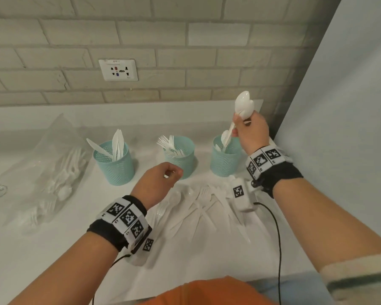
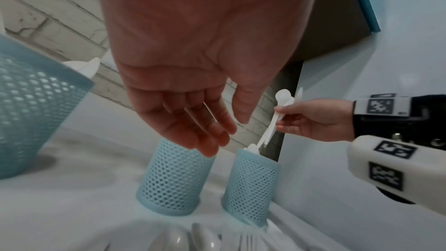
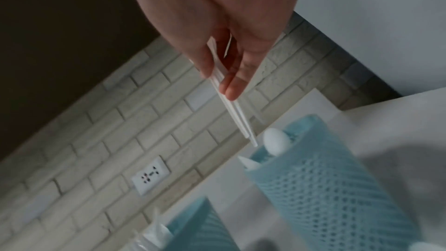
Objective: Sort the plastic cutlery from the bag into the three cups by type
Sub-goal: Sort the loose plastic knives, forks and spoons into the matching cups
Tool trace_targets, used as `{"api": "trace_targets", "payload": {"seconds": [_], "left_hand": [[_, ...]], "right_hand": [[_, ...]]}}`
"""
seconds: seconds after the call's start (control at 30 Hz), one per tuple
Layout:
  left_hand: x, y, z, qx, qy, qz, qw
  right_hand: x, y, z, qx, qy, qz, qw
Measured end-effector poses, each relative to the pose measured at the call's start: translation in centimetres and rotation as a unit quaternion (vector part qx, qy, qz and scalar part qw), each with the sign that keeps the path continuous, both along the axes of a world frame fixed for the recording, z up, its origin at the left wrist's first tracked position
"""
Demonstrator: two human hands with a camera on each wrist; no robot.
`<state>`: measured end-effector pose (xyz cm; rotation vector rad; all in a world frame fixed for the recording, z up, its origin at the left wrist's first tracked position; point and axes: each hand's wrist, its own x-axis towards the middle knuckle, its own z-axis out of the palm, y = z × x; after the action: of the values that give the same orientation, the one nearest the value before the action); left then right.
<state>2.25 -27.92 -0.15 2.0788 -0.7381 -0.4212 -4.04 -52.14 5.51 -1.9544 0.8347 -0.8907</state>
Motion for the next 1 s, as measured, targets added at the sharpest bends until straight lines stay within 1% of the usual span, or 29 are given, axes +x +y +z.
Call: {"api": "trace_targets", "payload": {"seconds": [0.07, 0.13, 0.2, 0.27, 0.4, 0.47, 0.53, 0.57, 0.63, 0.7, 0.77, 0.87, 0.93, 1.0], "left_hand": [[-0.7, 0.5, -0.5, 0.042, -0.011, 0.001, 0.999], [-1.4, 1.1, -0.9, 0.105, -0.023, 0.000, 0.994], [-1.8, 1.8, -1.4, 0.173, -0.029, 0.004, 0.985], [-2.1, 2.5, -2.1, 0.231, -0.034, 0.015, 0.972], [-2.8, 3.7, -3.0, 0.330, -0.052, 0.034, 0.942], [-3.1, 4.2, -3.2, 0.364, -0.051, 0.040, 0.929], [-2.9, 4.7, -3.7, 0.395, -0.039, 0.035, 0.917], [-2.7, 4.8, -3.9, 0.408, -0.031, 0.026, 0.912], [-1.9, 4.9, -4.9, 0.429, -0.016, 0.013, 0.903], [-1.3, 5.0, -5.8, 0.427, -0.002, 0.012, 0.904], [-1.6, 5.0, -5.2, 0.402, 0.006, 0.018, 0.916], [-2.0, 5.2, -4.7, 0.371, 0.009, 0.022, 0.928], [-2.1, 5.2, -4.4, 0.359, 0.010, 0.014, 0.933], [-2.2, 5.3, -4.1, 0.359, 0.008, -0.001, 0.933]], "right_hand": [[0.6, -0.6, -1.6, -0.011, 0.047, -0.016, 0.999], [0.7, -0.4, -2.5, -0.019, 0.088, -0.016, 0.996], [0.3, 0.0, -2.9, -0.035, 0.145, 0.002, 0.989], [-0.2, 0.2, -2.9, -0.027, 0.173, 0.015, 0.984], [-1.1, 0.1, -2.8, -0.012, 0.180, 0.044, 0.983], [-1.7, 0.4, -2.6, -0.005, 0.148, 0.030, 0.989], [-2.6, 1.3, -2.4, -0.022, 0.106, 0.011, 0.994], [-3.1, 2.0, -2.4, -0.034, 0.099, 0.012, 0.994], [-4.2, 4.0, -2.8, -0.036, 0.122, 0.042, 0.991], [-5.4, 6.4, -4.0, -0.022, 0.185, 0.099, 0.978], [-6.3, 8.5, -5.9, -0.022, 0.276, 0.146, 0.950], [-7.0, 11.0, -8.5, -0.016, 0.387, 0.184, 0.904], [-7.2, 12.1, -9.4, -0.021, 0.427, 0.198, 0.882], [-7.2, 12.9, -9.6, -0.027, 0.434, 0.207, 0.876]]}}
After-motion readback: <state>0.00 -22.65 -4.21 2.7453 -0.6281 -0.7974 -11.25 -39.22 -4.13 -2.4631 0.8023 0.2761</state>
